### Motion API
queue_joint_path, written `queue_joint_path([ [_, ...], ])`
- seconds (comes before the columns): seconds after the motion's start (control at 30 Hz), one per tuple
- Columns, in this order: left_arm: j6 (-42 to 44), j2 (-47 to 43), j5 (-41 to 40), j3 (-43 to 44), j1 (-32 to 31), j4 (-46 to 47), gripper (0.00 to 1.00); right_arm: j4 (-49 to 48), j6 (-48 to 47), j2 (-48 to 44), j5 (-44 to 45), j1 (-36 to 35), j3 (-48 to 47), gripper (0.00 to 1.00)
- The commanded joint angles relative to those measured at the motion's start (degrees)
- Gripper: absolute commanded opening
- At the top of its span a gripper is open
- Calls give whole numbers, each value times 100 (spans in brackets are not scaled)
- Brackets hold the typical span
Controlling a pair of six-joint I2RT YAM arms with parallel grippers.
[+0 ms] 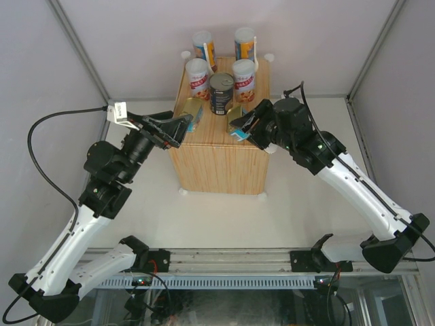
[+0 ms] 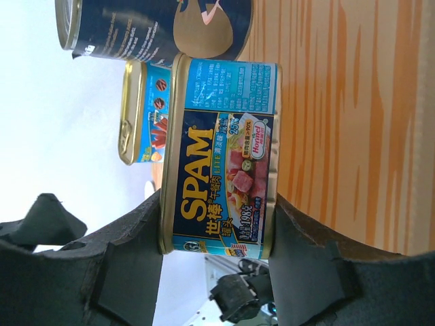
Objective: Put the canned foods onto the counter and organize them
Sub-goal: Place the canned food on the counter.
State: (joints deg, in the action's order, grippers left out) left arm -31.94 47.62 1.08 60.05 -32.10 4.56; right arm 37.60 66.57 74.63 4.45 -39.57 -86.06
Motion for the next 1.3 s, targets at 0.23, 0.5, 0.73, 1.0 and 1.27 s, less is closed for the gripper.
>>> queue_joint_path([
  [0.23, 48, 54, -69, 84, 37, 116, 97, -914, 1039, -515, -782, 487, 969, 35],
  [0.5, 82, 127, -91, 108, 37, 137, 97, -1271, 1734, -797, -612, 590, 1496, 40],
  [0.73, 74, 230, -46, 138, 37, 207, 97, -1381, 2072, -834, -537, 622, 1714, 50],
  [1.0, 81, 257, -6, 130, 37, 269, 97, -1206, 2382, -811, -605, 659, 1719, 60],
  [1.27, 119, 268, 38, 198, 102, 274, 97, -868, 2345, -704, -719, 688, 1496, 65],
])
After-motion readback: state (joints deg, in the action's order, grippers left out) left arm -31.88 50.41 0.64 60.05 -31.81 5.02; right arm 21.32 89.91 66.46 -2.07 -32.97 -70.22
